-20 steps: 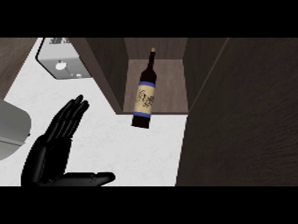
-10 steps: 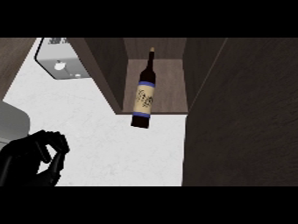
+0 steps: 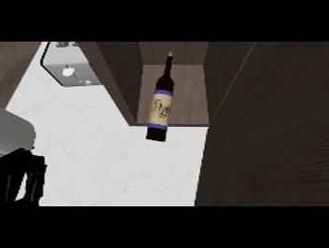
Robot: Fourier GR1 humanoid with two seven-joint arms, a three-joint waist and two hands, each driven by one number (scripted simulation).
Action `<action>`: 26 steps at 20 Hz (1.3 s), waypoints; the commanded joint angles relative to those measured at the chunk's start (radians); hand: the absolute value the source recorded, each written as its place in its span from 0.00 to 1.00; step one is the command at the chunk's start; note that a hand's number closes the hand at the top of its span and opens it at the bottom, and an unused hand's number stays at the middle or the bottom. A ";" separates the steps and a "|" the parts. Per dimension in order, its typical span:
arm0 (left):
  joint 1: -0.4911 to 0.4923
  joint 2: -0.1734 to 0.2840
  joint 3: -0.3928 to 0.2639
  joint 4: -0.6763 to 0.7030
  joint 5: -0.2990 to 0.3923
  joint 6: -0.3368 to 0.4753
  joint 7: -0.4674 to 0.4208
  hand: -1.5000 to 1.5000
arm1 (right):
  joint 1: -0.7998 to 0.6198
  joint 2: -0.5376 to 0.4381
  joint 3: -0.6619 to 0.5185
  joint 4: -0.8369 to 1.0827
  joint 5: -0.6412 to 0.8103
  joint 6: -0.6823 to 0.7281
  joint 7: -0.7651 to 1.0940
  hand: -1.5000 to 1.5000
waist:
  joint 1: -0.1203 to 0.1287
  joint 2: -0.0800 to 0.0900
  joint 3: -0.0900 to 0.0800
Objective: Pick up the wine, place it into the cabinet and close the cabinet
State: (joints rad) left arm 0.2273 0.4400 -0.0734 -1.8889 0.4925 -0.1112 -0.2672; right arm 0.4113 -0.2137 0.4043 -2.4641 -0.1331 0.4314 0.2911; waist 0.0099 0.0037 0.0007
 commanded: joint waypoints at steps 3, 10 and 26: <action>-0.007 0.009 0.044 0.027 0.018 -0.032 0.010 1.00 | -0.138 0.040 0.131 -0.049 -0.124 -0.022 0.186 1.00 | 0.005 -0.001 -0.002; 0.005 0.042 0.086 0.054 0.049 -0.118 -0.008 1.00 | -0.368 0.176 0.150 0.025 -0.100 -0.098 0.261 1.00 | 0.008 -0.001 -0.003; 0.002 0.053 0.186 0.055 0.111 -0.186 0.039 1.00 | -1.149 0.213 0.198 0.484 -0.241 -0.684 0.295 1.00 | 0.012 -0.004 -0.002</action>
State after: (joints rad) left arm 0.2484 0.4807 0.0719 -1.8654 0.5861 -0.2687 -0.2290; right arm -0.5348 -0.0111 0.5955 -2.0744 -0.3216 -0.0960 0.5669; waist 0.0219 0.0001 -0.0011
